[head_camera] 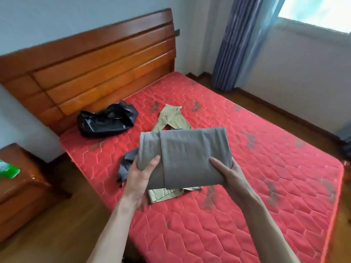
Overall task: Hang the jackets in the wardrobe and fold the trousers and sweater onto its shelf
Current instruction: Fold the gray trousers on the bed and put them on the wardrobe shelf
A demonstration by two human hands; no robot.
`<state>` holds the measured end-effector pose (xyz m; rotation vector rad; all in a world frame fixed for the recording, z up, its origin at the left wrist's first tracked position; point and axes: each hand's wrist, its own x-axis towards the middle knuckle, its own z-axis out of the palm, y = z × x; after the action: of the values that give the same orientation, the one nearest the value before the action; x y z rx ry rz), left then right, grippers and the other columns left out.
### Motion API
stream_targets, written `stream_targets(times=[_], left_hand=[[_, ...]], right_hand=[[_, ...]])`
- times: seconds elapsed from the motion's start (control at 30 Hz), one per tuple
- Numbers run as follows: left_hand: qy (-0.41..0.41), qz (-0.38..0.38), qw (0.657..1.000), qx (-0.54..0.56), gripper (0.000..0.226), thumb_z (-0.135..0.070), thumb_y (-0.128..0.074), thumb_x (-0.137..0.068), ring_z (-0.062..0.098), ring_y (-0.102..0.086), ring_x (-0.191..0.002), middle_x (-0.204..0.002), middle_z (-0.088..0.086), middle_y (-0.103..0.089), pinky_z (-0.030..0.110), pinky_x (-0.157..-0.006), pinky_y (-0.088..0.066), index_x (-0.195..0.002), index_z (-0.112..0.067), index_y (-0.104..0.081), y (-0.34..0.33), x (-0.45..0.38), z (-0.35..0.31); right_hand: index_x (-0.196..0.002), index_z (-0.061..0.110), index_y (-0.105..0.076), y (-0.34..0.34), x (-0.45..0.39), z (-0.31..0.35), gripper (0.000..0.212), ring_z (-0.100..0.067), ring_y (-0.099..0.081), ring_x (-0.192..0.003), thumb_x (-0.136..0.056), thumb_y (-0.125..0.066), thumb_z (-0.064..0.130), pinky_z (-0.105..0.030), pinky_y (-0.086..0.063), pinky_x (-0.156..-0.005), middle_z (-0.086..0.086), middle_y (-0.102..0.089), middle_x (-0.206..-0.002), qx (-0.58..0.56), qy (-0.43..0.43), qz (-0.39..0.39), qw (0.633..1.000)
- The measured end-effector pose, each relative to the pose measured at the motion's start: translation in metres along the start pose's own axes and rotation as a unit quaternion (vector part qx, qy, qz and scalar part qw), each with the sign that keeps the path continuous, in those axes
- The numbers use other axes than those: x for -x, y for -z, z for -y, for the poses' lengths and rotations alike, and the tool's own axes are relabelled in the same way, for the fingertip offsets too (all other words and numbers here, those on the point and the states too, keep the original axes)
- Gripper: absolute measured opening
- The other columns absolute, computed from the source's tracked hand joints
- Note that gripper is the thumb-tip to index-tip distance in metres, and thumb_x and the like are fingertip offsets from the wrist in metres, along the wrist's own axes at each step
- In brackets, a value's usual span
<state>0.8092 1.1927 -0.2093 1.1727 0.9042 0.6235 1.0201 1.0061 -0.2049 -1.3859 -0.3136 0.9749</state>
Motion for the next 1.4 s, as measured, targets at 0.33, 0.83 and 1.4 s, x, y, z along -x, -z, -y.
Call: stream_targets(times=[0.33,0.83,1.4], left_hand=[[-0.029,-0.132,0.989,0.055,0.066,-0.076,-0.081,-0.067,0.011,-0.073,-0.111,-0.122,-0.011,-0.075,0.049,-0.104,-0.054,-0.126,-0.048,-0.068,0.177,0.037,-0.047],[-0.112,-0.313,0.935,0.126,0.055,-0.062,-0.085,-0.074,0.014,-0.073,-0.112,-0.125,-0.010,-0.074,0.032,-0.084,-0.063,-0.124,-0.053,-0.065,0.475,0.089,-0.106],[-0.107,-0.529,0.833,0.117,0.065,-0.076,-0.077,-0.066,0.006,-0.068,-0.115,-0.120,-0.025,-0.069,0.034,-0.095,-0.059,-0.125,-0.059,-0.057,0.674,0.103,-0.124]], right_hand=[[-0.135,0.052,-0.060,-0.193,-0.009,0.002,0.055,-0.018,-0.069,-0.121,-0.085,-0.082,0.051,-0.044,-0.060,-0.092,0.007,-0.072,-0.132,0.050,0.055,0.113,0.991],[-0.133,0.052,-0.062,-0.541,-0.033,-0.034,0.058,-0.012,-0.071,-0.115,-0.078,-0.078,0.057,-0.029,-0.061,-0.076,0.010,-0.072,-0.129,0.105,0.065,0.332,0.935],[-0.128,0.054,-0.065,-0.821,-0.069,-0.093,0.059,-0.015,-0.071,-0.117,-0.073,-0.088,0.053,-0.037,-0.058,-0.092,0.008,-0.073,-0.130,0.147,-0.100,0.508,0.843]])
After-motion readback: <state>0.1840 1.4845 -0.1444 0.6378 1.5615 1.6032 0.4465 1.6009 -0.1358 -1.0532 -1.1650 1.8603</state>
